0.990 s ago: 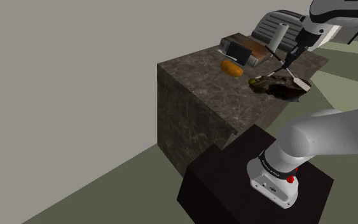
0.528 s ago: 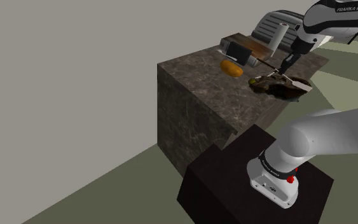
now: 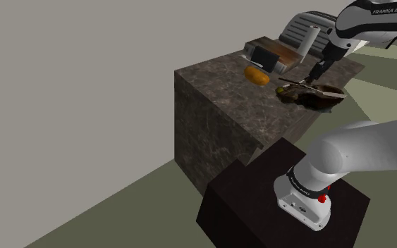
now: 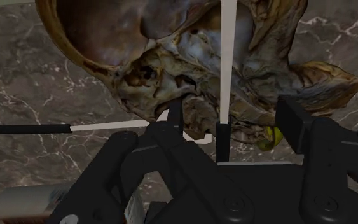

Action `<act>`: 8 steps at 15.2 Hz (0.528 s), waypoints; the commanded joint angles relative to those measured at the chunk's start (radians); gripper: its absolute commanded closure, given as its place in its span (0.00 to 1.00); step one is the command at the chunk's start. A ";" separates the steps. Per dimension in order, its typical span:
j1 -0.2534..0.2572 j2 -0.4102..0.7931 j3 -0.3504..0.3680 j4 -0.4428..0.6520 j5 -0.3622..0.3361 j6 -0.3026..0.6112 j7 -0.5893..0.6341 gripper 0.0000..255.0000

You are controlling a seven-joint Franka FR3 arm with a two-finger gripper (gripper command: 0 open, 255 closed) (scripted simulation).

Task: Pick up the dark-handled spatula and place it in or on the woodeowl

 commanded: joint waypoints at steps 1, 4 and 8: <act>0.000 0.000 0.000 0.000 0.000 0.000 0.000 0.00; 0.000 0.000 0.000 0.000 0.000 0.000 0.000 0.00; 0.001 -0.029 0.039 0.105 0.021 -0.134 -0.002 0.00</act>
